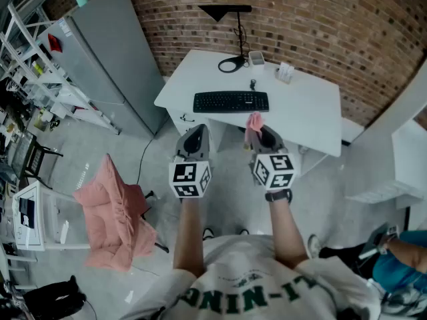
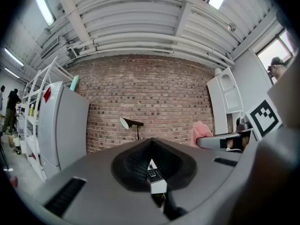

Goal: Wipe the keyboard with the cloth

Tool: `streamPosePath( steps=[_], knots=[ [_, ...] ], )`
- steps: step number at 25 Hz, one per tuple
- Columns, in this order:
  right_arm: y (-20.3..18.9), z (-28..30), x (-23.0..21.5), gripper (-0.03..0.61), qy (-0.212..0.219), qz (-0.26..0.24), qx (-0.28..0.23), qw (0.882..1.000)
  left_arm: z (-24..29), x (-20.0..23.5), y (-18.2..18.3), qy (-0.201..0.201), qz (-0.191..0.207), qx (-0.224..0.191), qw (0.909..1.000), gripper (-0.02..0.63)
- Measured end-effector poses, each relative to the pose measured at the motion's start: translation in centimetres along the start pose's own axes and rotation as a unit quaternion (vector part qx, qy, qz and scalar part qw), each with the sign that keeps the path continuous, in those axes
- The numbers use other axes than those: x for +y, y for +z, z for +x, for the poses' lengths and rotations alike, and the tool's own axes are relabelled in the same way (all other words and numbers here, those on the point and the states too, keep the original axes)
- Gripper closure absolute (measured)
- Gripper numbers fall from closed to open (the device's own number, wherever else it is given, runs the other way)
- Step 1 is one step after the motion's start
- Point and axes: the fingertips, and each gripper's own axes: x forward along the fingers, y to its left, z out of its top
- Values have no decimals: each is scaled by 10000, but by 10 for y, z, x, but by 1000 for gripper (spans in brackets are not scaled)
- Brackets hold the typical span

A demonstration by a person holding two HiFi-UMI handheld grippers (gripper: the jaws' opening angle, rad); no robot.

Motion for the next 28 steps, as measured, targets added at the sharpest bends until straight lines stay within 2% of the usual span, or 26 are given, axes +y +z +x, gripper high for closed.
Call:
streamPosePath(
  steps=[8,16,19,21,28],
  knots=[
    [-4,-13,-24,554,137,124,23,9998,1,-31,-5,120,6,103,9999,614],
    [-29,21,-23,554,349,128,312,9988,25,-11,-34,229,-172,323,9991,614],
    [-38,52,-22,554,656,462,382,9960,55,9,-42,203,-207,293,9992,614],
    [-37,78,-27,554,711,700,288,9946,83,23,-45,129,-209,280,9993,614],
    [-18,196,-50,554,530,477,265,9971,193,89,-34,-108,-237,112,9996,614]
  ],
)
